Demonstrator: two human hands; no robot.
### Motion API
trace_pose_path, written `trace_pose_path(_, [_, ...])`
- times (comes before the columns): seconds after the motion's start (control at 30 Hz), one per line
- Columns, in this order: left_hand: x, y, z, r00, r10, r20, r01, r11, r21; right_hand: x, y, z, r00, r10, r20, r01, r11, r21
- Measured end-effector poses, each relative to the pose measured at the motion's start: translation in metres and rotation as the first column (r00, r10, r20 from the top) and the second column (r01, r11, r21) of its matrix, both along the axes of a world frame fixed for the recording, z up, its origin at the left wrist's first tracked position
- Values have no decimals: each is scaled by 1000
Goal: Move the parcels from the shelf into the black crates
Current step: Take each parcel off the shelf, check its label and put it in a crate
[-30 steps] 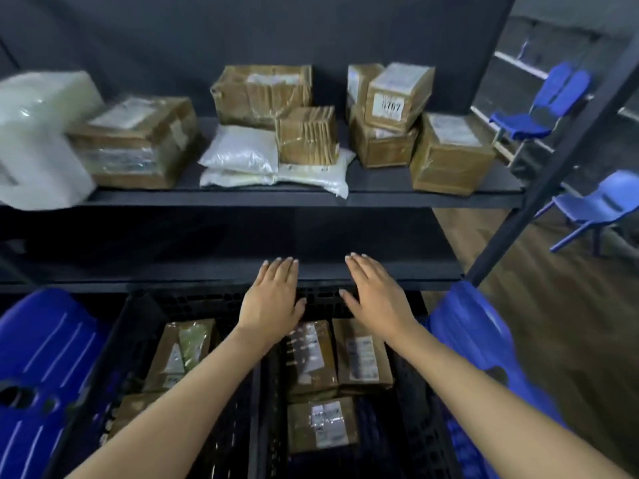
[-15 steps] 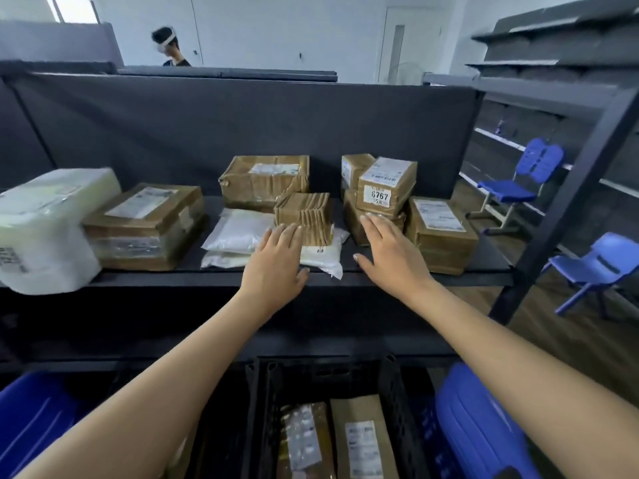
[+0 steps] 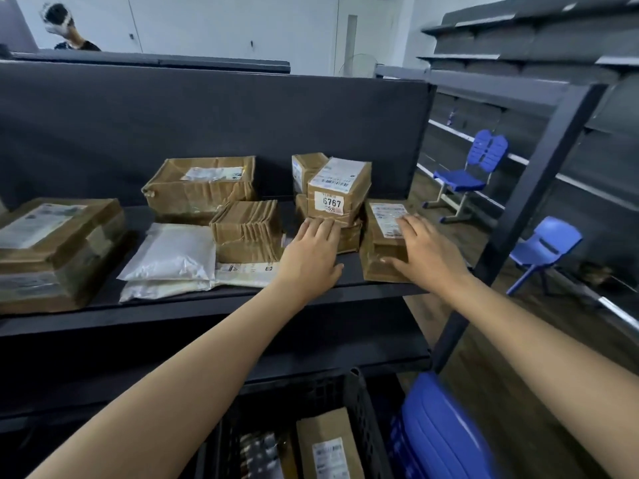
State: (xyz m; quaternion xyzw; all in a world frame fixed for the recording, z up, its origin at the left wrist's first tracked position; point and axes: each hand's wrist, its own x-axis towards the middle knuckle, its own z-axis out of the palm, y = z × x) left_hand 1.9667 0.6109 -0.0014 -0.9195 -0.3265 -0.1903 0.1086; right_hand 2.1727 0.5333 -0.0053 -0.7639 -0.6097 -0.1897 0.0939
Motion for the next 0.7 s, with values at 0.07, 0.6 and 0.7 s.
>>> trace_pose_path(0.07, [18,0,-3,999,-40,0,40,999,-20,11,-3,-4,1000,-23,18,23,1000,-15])
trace_pose_path(0.6, [102,8,-30,990,-107,92,130,946,-298,44,-12,-35,972,51,-227,-56,998,-17])
trace_pose_path(0.7, [105,7,-33,990,-99,97,124,944,-305,46,-11,-37,966,73,-246,-71,997,18])
